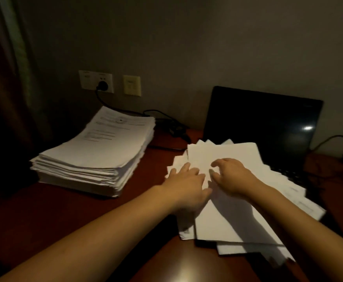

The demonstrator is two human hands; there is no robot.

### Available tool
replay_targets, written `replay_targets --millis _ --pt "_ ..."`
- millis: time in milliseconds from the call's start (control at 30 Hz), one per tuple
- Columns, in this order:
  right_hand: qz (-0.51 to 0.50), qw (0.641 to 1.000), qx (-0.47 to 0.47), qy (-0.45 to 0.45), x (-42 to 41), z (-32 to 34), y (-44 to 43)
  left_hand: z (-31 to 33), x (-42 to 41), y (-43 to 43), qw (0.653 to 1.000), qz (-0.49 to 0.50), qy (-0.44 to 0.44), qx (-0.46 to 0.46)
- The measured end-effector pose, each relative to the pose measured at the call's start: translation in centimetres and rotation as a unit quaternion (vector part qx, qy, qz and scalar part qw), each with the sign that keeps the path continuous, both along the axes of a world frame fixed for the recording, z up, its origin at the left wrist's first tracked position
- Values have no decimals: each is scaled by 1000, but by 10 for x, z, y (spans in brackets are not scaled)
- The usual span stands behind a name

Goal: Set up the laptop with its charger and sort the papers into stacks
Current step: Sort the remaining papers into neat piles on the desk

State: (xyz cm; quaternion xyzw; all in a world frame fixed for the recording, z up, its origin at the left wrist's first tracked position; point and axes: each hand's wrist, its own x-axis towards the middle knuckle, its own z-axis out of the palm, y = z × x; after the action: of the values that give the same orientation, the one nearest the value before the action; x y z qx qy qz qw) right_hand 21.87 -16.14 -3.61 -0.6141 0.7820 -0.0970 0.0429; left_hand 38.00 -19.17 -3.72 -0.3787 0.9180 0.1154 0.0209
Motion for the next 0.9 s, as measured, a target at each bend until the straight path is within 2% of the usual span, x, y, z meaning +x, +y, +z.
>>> replay_targets --millis 100,233,333,400,500,600,667,700,900 --pt "-64 997 41 13 -41 -9 35 -14 -26 11 1000 -11 -13 -5" --pt "-98 994 42 -14 -70 -9 67 -10 -48 11 999 -37 -1 -3" --pt "-140 987 24 -73 -87 1 77 -3 -57 10 992 4 97 77" --pt "-170 980 32 -99 -100 8 80 2 -62 4 963 67 210 153" --pt "-204 969 52 -126 -112 17 83 11 -65 -11 888 176 348 244" --pt "-221 961 36 -165 -117 19 81 11 -66 -27 820 257 397 322" --pt "-228 955 27 -188 -117 20 79 8 -67 -31 799 291 404 337" --pt "-229 953 21 -197 -117 19 78 7 -68 -30 804 292 394 337" --pt "-254 930 -46 -261 -119 13 81 8 -81 -15 887 247 300 249"
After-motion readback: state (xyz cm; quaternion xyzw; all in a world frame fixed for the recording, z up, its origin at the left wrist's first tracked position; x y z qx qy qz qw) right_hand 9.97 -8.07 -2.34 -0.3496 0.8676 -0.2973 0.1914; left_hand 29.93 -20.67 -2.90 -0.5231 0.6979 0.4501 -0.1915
